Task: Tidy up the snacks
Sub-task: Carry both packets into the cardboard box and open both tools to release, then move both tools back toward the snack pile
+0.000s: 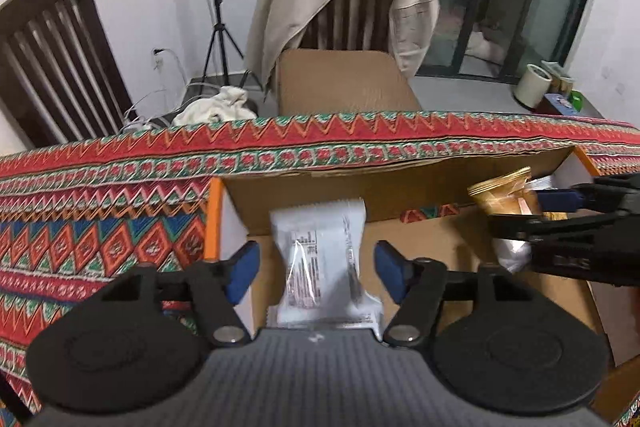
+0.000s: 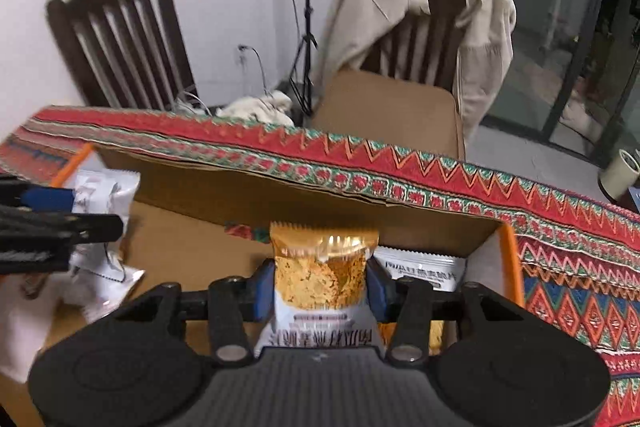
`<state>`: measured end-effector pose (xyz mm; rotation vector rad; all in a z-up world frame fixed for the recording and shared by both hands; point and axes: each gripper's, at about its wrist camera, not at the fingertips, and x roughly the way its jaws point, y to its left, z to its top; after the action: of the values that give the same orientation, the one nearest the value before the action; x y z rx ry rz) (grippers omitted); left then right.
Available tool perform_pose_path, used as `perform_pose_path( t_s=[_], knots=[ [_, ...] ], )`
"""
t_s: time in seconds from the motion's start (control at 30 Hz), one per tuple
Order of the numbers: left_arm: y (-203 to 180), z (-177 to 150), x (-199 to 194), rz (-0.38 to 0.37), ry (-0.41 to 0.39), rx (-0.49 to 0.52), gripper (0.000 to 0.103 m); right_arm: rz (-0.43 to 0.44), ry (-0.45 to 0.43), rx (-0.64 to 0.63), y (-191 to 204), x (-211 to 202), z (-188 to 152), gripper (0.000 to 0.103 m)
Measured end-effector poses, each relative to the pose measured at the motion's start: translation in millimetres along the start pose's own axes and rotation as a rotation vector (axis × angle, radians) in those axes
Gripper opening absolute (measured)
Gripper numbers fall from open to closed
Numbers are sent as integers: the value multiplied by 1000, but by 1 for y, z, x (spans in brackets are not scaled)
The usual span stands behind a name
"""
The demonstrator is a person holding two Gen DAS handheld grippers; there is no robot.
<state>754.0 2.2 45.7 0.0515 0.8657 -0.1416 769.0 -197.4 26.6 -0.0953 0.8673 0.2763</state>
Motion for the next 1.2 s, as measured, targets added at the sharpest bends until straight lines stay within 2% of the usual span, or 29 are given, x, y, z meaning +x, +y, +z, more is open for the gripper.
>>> perform_pose_path(
  t_s=[0.1, 0.2, 0.33, 0.4, 0.47, 0.53, 0.63, 0.77, 0.83, 1.03, 1.13, 1.2],
  knots=[
    [-3, -3, -4, 10, -16, 20, 73, -6, 1, 17, 0, 8, -2, 55],
    [-2, -7, -15, 11, -13, 13, 74, -9, -12, 14, 0, 1, -4, 55],
    [4, -9, -43, 4, -5, -10, 75, -11, -33, 17, -3, -25, -5, 56],
    [2, -11, -65, 18, -23, -8, 81, -15, -45, 15, -6, -43, -5, 56],
    [0, -15, -95, 19, -57, -7, 85, -13, -73, 18, -9, -70, -7, 57],
    [-4, -21, -123, 24, -79, 2, 86, -3, -107, 27, -12, -99, -11, 69],
    [-11, -32, -172, 40, -118, 34, 86, -1, -151, 13, -13, -148, -19, 72],
    [-20, -53, -248, 65, -206, 52, 99, -2, -222, -2, -14, -224, -33, 77],
    [-24, -70, -283, 76, -248, 64, 100, 2, -272, -1, -15, -264, -43, 86],
    [-37, -128, -381, 56, -363, 88, 103, 31, -381, -10, -17, -372, -89, 95],
    [-41, -162, -421, 28, -421, 77, 103, 60, -427, 10, -19, -415, -125, 103],
    [-44, -186, -442, 11, -450, 68, 103, 77, -461, 14, -18, -437, -152, 103]
  ],
)
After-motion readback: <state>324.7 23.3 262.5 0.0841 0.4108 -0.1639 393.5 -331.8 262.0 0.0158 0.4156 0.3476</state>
